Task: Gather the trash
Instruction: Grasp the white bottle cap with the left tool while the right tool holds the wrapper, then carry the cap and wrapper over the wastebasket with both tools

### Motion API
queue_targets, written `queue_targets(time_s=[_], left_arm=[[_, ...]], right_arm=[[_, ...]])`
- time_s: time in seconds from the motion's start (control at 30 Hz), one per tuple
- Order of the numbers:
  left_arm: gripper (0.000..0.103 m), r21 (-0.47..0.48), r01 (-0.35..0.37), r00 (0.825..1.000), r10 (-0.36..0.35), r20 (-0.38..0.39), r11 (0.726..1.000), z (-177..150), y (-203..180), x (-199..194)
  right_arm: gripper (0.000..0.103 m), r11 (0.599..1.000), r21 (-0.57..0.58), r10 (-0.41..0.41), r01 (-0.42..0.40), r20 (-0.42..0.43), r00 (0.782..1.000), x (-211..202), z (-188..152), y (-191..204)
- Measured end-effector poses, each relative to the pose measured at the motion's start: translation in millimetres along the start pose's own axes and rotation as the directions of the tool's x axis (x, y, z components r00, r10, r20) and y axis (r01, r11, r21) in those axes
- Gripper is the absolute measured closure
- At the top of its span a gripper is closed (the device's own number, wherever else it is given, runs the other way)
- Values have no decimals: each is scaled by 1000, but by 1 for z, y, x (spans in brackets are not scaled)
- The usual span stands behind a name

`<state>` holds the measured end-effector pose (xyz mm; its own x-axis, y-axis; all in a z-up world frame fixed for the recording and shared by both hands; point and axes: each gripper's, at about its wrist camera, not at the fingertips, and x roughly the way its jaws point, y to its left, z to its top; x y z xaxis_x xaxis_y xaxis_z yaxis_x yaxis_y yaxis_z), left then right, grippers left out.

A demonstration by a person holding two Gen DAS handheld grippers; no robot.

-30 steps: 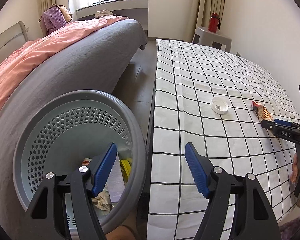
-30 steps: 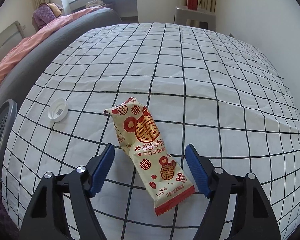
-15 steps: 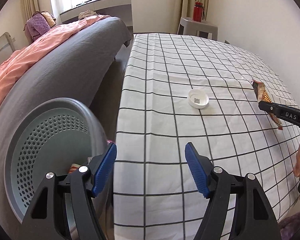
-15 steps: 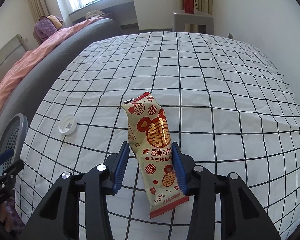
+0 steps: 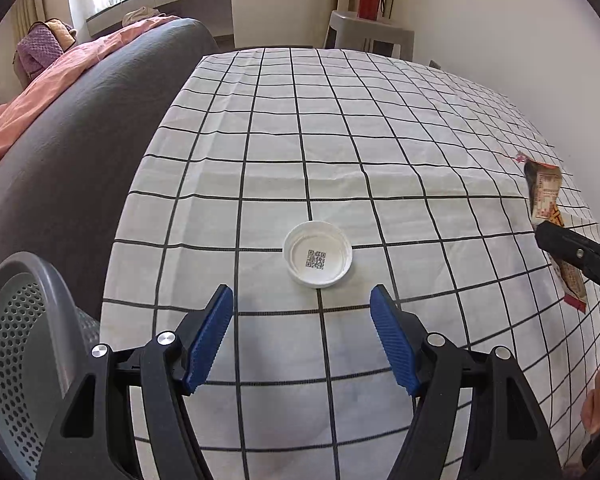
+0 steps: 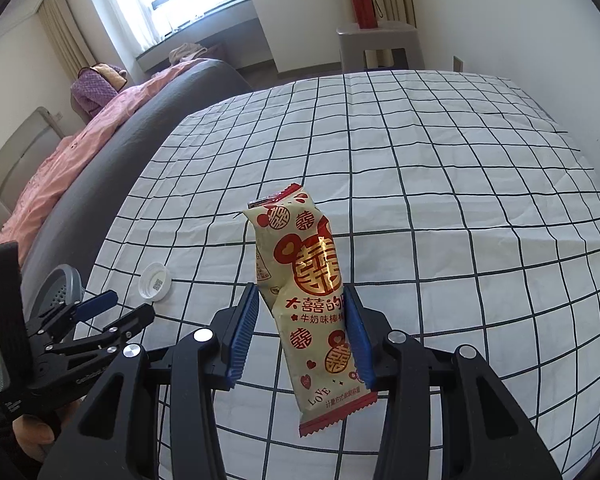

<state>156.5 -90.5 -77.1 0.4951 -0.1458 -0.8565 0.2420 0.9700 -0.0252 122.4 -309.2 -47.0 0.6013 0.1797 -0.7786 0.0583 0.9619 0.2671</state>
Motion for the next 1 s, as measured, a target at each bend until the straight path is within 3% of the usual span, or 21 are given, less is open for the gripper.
queue_targets(time_s=[0.4,0.47,0.5,0.53,1.0], left_arm=[[37,11,-48,999,48,-3,999,18,-9,22],[49,20,-43,999,43,4,999,20,-13,22],[62,29,-36,999,35,6,999,20,-15,21],[64,38,-31,1000,31,4,999,20,-17,20],[64,29,-38,995,35,91,999,-13,3,-38]], right_arm=[[61,999,20,38,-39,22,999,-8,6,-1],[61,999,21,38,-38,25,999,-9,6,-1],[61,999,21,39,-40,25,999,-9,6,-1],[61,999,21,39,-40,26,999,-9,6,-1],[61,999,-26,22,-21,55,998,-14,0,16]])
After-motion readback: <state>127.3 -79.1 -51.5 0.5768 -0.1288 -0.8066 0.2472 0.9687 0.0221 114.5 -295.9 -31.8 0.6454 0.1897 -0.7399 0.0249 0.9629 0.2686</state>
